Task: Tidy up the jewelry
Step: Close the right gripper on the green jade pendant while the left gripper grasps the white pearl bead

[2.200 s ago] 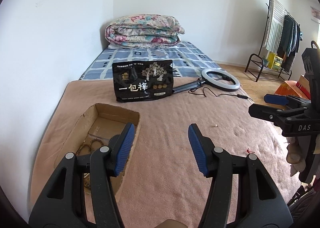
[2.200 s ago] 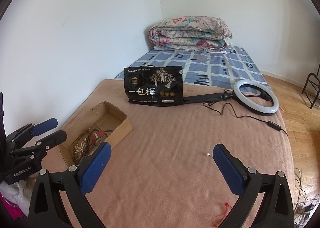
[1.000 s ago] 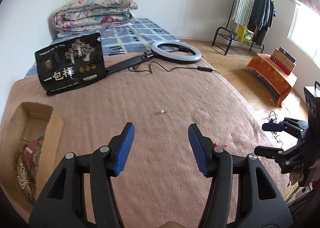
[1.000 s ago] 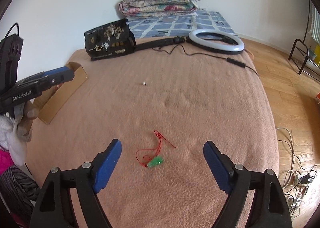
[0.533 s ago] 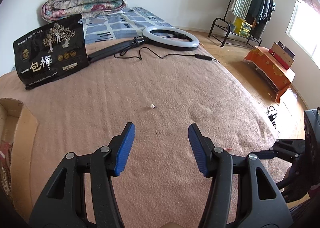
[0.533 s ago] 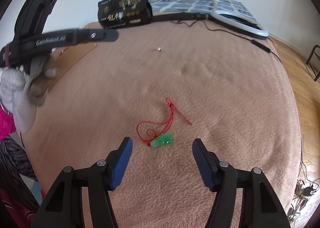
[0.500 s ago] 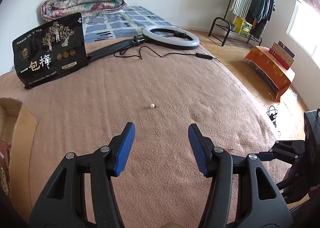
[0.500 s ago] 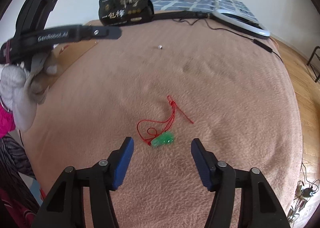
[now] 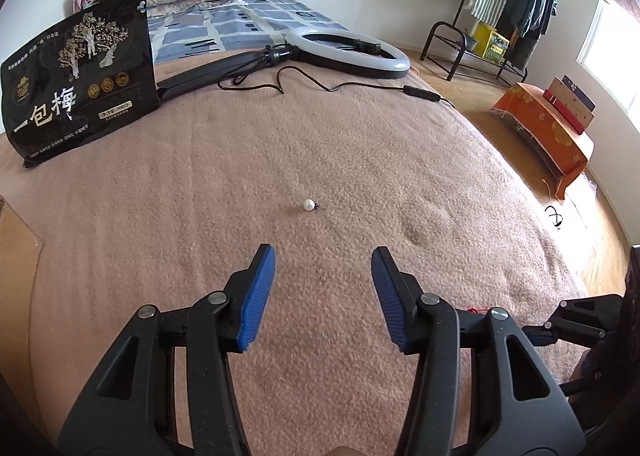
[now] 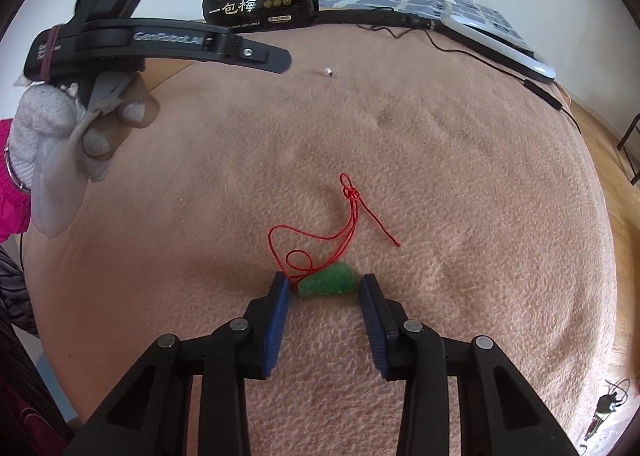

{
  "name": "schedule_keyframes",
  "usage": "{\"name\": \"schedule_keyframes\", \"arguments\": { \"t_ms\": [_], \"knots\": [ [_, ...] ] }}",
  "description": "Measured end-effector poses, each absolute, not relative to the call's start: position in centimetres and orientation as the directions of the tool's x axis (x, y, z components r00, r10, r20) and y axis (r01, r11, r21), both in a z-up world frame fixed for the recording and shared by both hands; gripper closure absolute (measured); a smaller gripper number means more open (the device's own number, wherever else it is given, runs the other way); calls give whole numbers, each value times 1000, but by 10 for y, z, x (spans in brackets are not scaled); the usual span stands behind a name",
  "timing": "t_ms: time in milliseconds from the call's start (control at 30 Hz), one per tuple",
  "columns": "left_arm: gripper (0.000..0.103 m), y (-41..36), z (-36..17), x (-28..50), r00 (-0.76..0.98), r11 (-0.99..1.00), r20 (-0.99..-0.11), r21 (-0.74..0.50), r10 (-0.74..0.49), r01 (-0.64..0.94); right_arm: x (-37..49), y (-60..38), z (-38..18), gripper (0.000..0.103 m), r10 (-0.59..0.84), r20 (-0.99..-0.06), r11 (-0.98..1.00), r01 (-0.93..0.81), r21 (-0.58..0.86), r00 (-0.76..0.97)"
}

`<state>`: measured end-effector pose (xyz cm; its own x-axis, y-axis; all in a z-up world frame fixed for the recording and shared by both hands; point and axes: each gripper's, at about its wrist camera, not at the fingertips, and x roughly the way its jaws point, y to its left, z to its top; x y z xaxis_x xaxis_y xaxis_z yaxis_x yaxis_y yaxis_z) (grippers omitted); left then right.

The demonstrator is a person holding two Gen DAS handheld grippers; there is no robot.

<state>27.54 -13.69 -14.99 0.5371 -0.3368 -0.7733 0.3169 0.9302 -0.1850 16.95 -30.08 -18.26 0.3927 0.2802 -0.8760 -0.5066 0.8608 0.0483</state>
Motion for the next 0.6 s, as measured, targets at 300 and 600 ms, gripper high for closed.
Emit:
{"name": "schedule_keyframes", "arguments": {
  "t_ms": [300, 600],
  "knots": [
    [65, -147, -172, 306, 524, 931, -781, -199, -339, 306, 177, -304, -184, 70, 280, -857, 864, -502, 30, 433],
    [69, -155, -182, 323, 531, 933, -782, -178, -327, 312, 185, -307, -185, 70, 288, -847, 871, -490, 38, 446]
  ]
}}
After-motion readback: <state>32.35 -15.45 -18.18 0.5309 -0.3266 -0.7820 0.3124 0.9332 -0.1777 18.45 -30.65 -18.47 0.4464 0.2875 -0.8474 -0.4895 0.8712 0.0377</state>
